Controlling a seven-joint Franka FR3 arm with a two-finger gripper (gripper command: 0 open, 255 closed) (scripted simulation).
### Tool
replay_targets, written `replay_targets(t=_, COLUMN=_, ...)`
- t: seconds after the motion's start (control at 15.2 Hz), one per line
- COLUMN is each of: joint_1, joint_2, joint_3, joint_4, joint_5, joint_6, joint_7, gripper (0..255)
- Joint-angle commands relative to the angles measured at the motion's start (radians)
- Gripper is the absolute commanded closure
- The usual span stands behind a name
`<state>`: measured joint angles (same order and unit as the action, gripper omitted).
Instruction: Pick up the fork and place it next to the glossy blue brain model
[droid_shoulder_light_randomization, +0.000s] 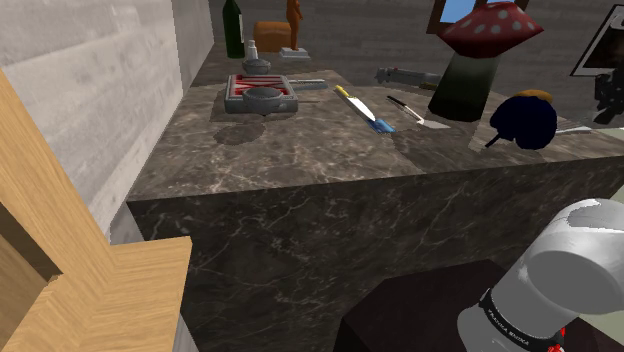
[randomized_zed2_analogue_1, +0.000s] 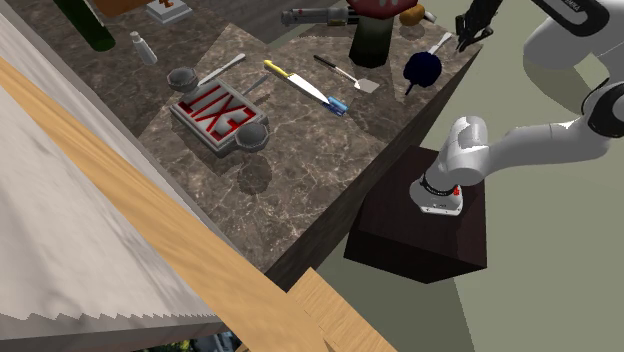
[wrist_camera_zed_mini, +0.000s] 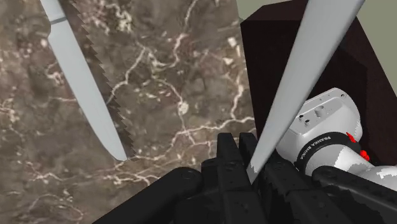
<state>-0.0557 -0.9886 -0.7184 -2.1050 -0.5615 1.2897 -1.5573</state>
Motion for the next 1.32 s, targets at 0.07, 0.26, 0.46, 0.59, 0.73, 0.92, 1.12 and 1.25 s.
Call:
replay_targets(t=0.07, joint_1=-0.009, joint_2=-0.021, joint_3=-0.011, joint_4=-0.048, joint_5=-0.013, joint_6=0.027, joint_7=0.006, gripper=255)
replay_targets(t=0.26, joint_1=-0.018, joint_2=-0.04, joint_3=-0.025, joint_4=-0.093, joint_5=-0.029, joint_6=0.056, joint_7=0.011, gripper=255)
replay_targets(t=0.46, joint_1=-0.026, joint_2=-0.057, joint_3=-0.041, joint_4=-0.137, joint_5=-0.045, joint_6=0.084, joint_7=0.016, gripper=255)
replay_targets(t=0.59, joint_1=-0.031, joint_2=-0.067, joint_3=-0.052, joint_4=-0.165, joint_5=-0.056, joint_6=0.103, joint_7=0.019, gripper=255)
replay_targets(t=0.73, joint_1=-0.035, joint_2=-0.075, joint_3=-0.062, joint_4=-0.187, joint_5=-0.065, joint_6=0.118, joint_7=0.022, gripper=255)
replay_targets(t=0.92, joint_1=-0.035, joint_2=-0.075, joint_3=-0.062, joint_4=-0.187, joint_5=-0.065, joint_6=0.118, joint_7=0.022, gripper=255)
replay_targets(t=1.12, joint_1=-0.035, joint_2=-0.075, joint_3=-0.062, joint_4=-0.187, joint_5=-0.065, joint_6=0.118, joint_7=0.022, gripper=255)
replay_targets(t=1.25, joint_1=-0.035, joint_2=-0.075, joint_3=-0.062, joint_4=-0.187, joint_5=-0.066, joint_6=0.118, joint_7=0.022, gripper=0)
